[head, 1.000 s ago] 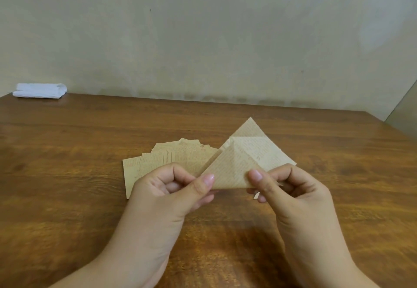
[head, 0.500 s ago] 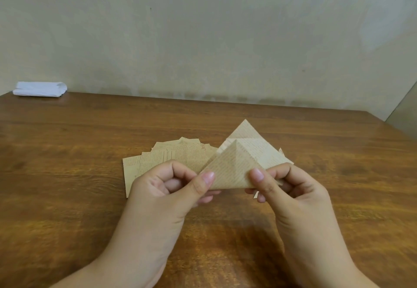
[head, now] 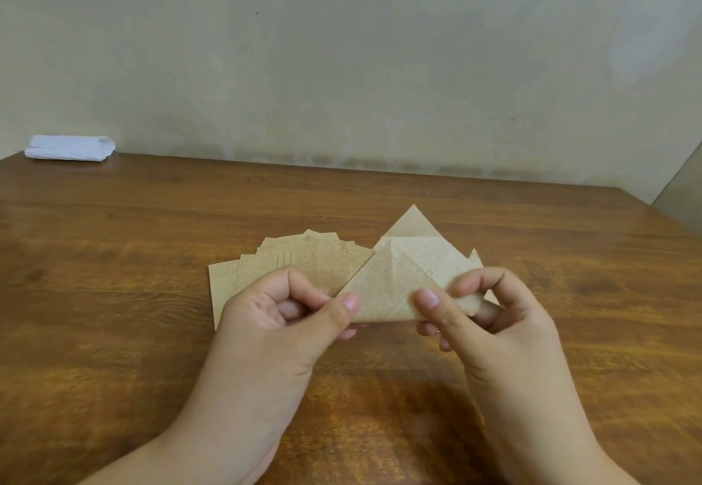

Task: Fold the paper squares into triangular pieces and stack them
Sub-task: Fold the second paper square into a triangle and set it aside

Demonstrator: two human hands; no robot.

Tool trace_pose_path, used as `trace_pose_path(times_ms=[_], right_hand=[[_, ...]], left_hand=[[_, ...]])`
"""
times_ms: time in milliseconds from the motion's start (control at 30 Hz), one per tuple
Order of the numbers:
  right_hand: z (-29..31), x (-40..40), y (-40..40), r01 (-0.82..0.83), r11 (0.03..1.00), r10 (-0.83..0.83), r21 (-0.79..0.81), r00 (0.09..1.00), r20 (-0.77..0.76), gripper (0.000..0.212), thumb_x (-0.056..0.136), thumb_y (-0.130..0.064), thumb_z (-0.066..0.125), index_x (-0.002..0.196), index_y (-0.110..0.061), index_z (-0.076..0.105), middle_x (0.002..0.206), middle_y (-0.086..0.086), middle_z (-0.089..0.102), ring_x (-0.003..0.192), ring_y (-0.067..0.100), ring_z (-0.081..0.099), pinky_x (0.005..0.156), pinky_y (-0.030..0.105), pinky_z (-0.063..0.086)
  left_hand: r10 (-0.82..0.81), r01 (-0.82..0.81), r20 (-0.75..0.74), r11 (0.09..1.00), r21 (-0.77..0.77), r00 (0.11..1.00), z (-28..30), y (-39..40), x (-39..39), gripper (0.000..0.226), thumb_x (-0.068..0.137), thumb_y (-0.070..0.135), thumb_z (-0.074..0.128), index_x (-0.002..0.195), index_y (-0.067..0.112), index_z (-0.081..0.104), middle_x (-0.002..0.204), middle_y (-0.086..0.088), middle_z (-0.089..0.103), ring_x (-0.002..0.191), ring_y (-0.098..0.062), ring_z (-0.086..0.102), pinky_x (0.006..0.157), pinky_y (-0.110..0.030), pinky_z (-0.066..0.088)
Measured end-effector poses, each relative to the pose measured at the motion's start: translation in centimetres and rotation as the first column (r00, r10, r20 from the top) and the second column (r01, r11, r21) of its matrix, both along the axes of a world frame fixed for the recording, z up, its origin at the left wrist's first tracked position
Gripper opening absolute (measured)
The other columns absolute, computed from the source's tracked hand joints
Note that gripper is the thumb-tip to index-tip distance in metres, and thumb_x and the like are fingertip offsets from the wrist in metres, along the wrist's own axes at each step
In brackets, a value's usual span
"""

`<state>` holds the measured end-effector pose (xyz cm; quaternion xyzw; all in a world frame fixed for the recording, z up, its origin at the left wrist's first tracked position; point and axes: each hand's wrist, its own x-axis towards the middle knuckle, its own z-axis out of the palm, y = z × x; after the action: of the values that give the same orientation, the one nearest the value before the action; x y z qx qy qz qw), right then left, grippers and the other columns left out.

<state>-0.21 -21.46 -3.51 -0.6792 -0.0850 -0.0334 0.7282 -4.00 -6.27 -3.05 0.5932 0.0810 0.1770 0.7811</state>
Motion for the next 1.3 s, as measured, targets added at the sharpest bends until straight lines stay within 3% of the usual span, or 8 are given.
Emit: trace_pose_path(times_ms=[133,233,333,600,733,867,1033,1300], right_hand=[[0.3,0.8,-1.3,0.065,0.979,-0.056,-0.191,0.997,0.054,0.097,0.039,-0.046,0.081,0.124,-0.053,0.035,0.111,-0.011,0.063,0.097,0.002,0.063,0.082,0.026,0.050],[1.3,1.3,-2.7,-0.132,0.962,0.109,-0.240,0.988,-0.105,0.114,0.046,-0.039,0.088,0.134,-0.061,0.020,0.108,-0.010,0.069,0.102,0.009,0.065,0.088,0.032,0.052],[1.9,1.4,-3.2,-0.343,0.920,0.287,-0.190,0.920,-0.267,0.101,0.054,-0.019,0.081,0.137,-0.048,0.032,0.096,0.006,0.074,0.090,0.021,0.071,0.080,0.035,0.054],[0.8,1.4,-3.4,-0.368,0.901,0.306,-0.230,0.915,-0.263,0.057,0.053,-0.022,0.087,0.104,-0.039,0.068,0.095,0.008,0.074,0.088,0.026,0.071,0.083,0.043,0.056],[0.7,1.4,-3.5,-0.339,0.906,0.287,-0.251,0.932,-0.222,0.045,0.052,-0.025,0.081,0.096,-0.031,0.072,0.091,0.003,0.075,0.083,0.019,0.072,0.072,0.029,0.059],[0.8,1.4,-3.6,-0.333,0.899,0.278,-0.283,0.936,-0.215,0.041,0.052,-0.032,0.081,0.092,-0.028,0.074,0.089,0.001,0.075,0.080,0.016,0.072,0.070,0.027,0.058],[0.9,1.4,-3.6,-0.351,0.892,0.292,-0.285,0.929,-0.228,0.028,0.057,-0.030,0.078,0.085,-0.024,0.076,0.083,0.002,0.075,0.076,0.016,0.072,0.067,0.026,0.057],[1.2,1.1,-3.5,-0.361,0.896,0.301,-0.258,0.922,-0.244,0.015,0.062,-0.027,0.075,0.075,-0.020,0.077,0.076,0.004,0.075,0.068,0.015,0.070,0.058,0.023,0.053]], left_hand=[[-0.049,0.050,-0.024,0.997,0.066,0.999,-0.1,0.6,0.3,0.022,0.067,-0.004,0.071,0.057,0.005,0.054,0.059,-0.013,0.066,0.052,-0.016,0.065,0.053,-0.017,0.052],[-0.165,0.172,-0.066,0.979,0.108,0.984,-0.3,0.5,0.2,0.032,0.068,-0.011,0.070,0.050,0.010,0.056,0.059,-0.012,0.066,0.052,-0.015,0.064,0.051,-0.018,0.051],[-0.248,0.261,-0.108,0.956,0.136,0.963,-0.7,0.2,0.1,0.037,0.067,-0.014,0.071,0.046,0.013,0.057,0.063,-0.015,0.068,0.053,-0.016,0.063,0.052,-0.019,0.051],[-0.241,0.265,-0.142,0.946,0.188,0.960,-1.1,-0.1,0.0,0.035,0.065,-0.011,0.077,0.047,0.014,0.059,0.064,-0.015,0.068,0.052,-0.016,0.062,0.051,-0.020,0.051],[-0.189,0.217,-0.161,0.960,0.180,0.969,-1.1,-0.1,0.1,0.026,0.068,-0.010,0.072,0.065,0.009,0.055,0.059,-0.015,0.067,0.048,-0.016,0.061,0.048,-0.018,0.050],[-0.202,0.231,-0.165,0.954,0.188,0.966,-1.1,-0.2,0.0,0.024,0.070,-0.007,0.070,0.086,0.008,0.059,0.059,-0.012,0.068,0.050,-0.015,0.062,0.048,-0.017,0.049],[-0.238,0.261,-0.130,0.944,0.203,0.963,-1.2,-0.2,0.1,0.017,0.068,-0.008,0.069,0.073,0.007,0.073,0.062,-0.016,0.069,0.050,-0.018,0.064,0.048,-0.018,0.051],[-0.237,0.252,-0.097,0.948,0.193,0.967,-1.1,-0.3,0.1,0.018,0.055,0.006,0.069,0.072,0.009,0.074,0.060,-0.015,0.069,0.048,-0.018,0.065,0.047,-0.018,0.051]])
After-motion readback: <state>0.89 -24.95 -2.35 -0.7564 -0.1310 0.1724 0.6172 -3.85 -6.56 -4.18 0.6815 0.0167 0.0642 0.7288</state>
